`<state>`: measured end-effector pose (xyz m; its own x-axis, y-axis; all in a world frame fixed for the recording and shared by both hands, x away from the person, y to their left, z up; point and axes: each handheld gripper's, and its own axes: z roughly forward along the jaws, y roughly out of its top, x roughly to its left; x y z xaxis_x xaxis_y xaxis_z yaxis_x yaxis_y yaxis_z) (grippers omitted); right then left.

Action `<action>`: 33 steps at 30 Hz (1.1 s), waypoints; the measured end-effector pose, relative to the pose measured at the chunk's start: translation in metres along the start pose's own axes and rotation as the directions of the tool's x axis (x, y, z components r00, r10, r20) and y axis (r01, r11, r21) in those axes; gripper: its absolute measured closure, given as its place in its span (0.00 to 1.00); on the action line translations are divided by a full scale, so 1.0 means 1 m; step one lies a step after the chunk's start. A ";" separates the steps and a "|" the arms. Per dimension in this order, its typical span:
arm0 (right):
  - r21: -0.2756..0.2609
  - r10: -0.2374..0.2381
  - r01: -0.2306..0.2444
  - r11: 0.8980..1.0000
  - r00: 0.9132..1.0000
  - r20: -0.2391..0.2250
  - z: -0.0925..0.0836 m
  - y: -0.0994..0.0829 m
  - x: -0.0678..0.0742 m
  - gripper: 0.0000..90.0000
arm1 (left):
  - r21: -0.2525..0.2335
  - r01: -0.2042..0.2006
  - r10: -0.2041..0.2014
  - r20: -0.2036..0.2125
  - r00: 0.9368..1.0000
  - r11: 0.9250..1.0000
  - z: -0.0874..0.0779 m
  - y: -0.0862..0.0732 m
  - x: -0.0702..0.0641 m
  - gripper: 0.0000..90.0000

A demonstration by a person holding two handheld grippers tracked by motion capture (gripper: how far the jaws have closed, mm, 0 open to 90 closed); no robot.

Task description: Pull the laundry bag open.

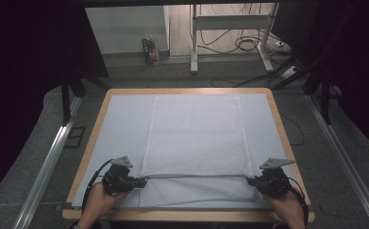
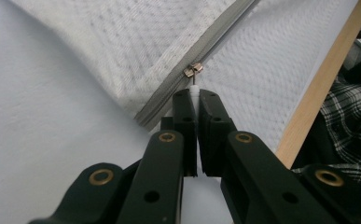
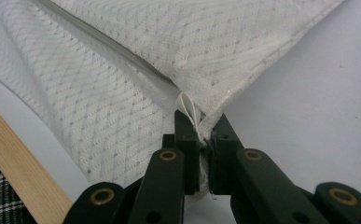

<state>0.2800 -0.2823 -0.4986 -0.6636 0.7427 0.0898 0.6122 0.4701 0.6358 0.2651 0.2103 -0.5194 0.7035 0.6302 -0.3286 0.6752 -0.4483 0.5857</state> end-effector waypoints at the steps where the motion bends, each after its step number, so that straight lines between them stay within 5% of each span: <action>1: 0.000 0.000 0.000 1.000 1.000 -0.002 0.000 0.000 0.000 0.93 | 0.004 0.004 -0.004 -0.010 1.000 1.000 0.000 -0.001 0.000 0.97; 18: 0.016 0.014 -0.014 1.000 1.000 -0.004 0.002 -0.001 0.000 0.94 | -0.012 0.066 -0.066 -0.035 0.997 0.998 -0.013 -0.014 0.011 0.97; 24: 0.045 -0.003 0.005 0.999 0.999 -0.040 0.003 -0.006 0.002 0.91 | 0.043 0.057 -0.055 -0.041 0.998 0.997 -0.010 -0.016 0.009 0.97; 29: 0.059 -0.021 0.024 0.998 0.999 -0.042 0.006 -0.007 0.007 0.85 | 0.042 0.047 -0.044 -0.065 0.997 0.998 -0.007 -0.019 0.007 0.95; 33: 0.050 -0.019 0.021 0.999 0.999 -0.032 0.006 -0.007 0.006 0.70 | 0.014 0.040 -0.038 -0.085 0.996 0.999 -0.007 -0.020 0.006 0.89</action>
<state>0.2742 -0.2787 -0.5069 -0.6886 0.7179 0.1024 0.6193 0.5087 0.5981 0.2545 0.2275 -0.5274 0.6557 0.6984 -0.2868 0.7055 -0.4315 0.5621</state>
